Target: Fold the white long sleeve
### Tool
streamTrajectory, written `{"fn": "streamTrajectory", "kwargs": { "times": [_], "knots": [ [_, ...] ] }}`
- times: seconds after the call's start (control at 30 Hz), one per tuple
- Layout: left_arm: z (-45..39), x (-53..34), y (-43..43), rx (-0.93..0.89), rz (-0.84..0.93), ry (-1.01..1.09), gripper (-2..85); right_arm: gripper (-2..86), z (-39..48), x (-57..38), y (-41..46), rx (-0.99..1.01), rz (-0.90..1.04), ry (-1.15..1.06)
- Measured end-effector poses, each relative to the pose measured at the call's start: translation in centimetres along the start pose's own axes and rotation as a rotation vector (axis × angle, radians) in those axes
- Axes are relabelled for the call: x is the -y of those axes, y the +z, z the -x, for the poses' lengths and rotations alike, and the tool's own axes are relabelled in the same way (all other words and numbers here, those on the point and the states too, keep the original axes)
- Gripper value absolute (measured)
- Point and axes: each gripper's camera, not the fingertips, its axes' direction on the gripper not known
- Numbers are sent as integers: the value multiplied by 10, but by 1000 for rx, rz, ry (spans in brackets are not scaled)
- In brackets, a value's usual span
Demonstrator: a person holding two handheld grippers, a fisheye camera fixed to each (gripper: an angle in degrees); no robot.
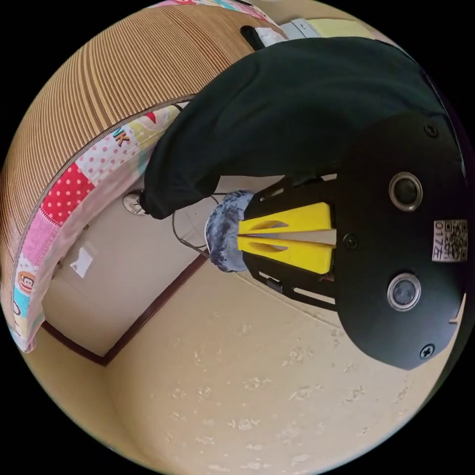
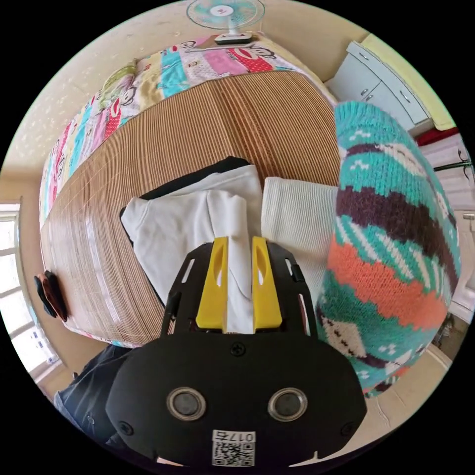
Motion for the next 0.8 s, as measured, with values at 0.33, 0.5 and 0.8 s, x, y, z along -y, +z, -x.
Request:
{"fn": "streamTrajectory", "kwargs": {
  "times": [0.33, 0.5, 0.8],
  "knots": [
    [12, -36, 83, -372, -36, -137, -5, 39, 53, -116, 63, 507, -61, 201],
    [-22, -18, 78, -518, -144, -53, -5, 35, 102, -182, 77, 632, 28, 19],
    [-102, -12, -18, -901, -493, 550, 0, 30, 120, -219, -59, 997, -336, -329]
  ]
}}
